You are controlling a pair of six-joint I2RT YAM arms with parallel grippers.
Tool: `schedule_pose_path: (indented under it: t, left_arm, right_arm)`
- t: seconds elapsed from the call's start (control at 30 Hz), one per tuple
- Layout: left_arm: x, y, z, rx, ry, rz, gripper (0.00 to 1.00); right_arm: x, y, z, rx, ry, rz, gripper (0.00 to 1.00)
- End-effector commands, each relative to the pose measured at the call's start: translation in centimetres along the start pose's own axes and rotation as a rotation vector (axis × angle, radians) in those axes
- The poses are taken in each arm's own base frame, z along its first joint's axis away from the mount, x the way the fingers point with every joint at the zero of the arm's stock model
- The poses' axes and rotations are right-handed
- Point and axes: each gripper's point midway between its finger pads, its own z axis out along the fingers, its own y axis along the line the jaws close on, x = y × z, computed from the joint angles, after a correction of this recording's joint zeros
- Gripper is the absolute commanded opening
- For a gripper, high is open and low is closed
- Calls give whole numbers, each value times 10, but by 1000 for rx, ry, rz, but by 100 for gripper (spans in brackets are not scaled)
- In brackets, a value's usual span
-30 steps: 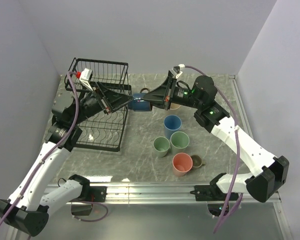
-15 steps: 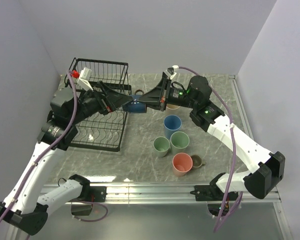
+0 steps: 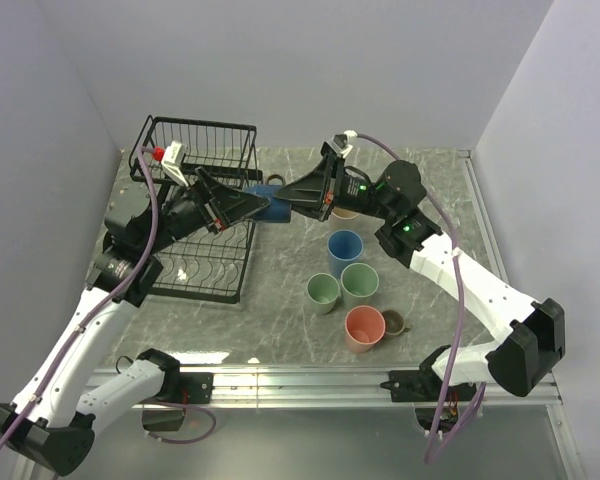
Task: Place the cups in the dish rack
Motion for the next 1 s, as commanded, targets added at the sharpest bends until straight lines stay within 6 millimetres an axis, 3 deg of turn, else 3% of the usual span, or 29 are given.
schedule_pose_path:
  t: [0.0,0.4,0.47,0.53,0.6,0.77,0.87,0.97]
  left_arm:
    - [-2,-15,-5,74,-29,4,99]
    - [-15,-32,-2,114,-61,-3,99]
    - [-14,-31,-2,113,-60,-5,96]
    - [-14,-29,-2,105,-60,-7,82]
    - [-13,-29,-3,104,-59,-8,77]
    - [-12,-27,-6,91,-61,-4,86]
    - [-11,-28,-9,90,-66,-7,98]
    - [-9,-26,-11,77,-64,-10,99]
  right_arm:
    - [17,47,-7,-183,50,-64,0]
    - [26,27,-7,-152,76,-44,0]
    - [26,26,-7,-153,73,-44,0]
    - [26,24,-7,-154,74,-45,0]
    - [24,23,-7,-155,68,-38,0]
    - [18,22,-5,-168,34,-37,0]
    - [15,21,-2,-167,36,-40,0]
    - [14,21,-1,-168,42,-38,0]
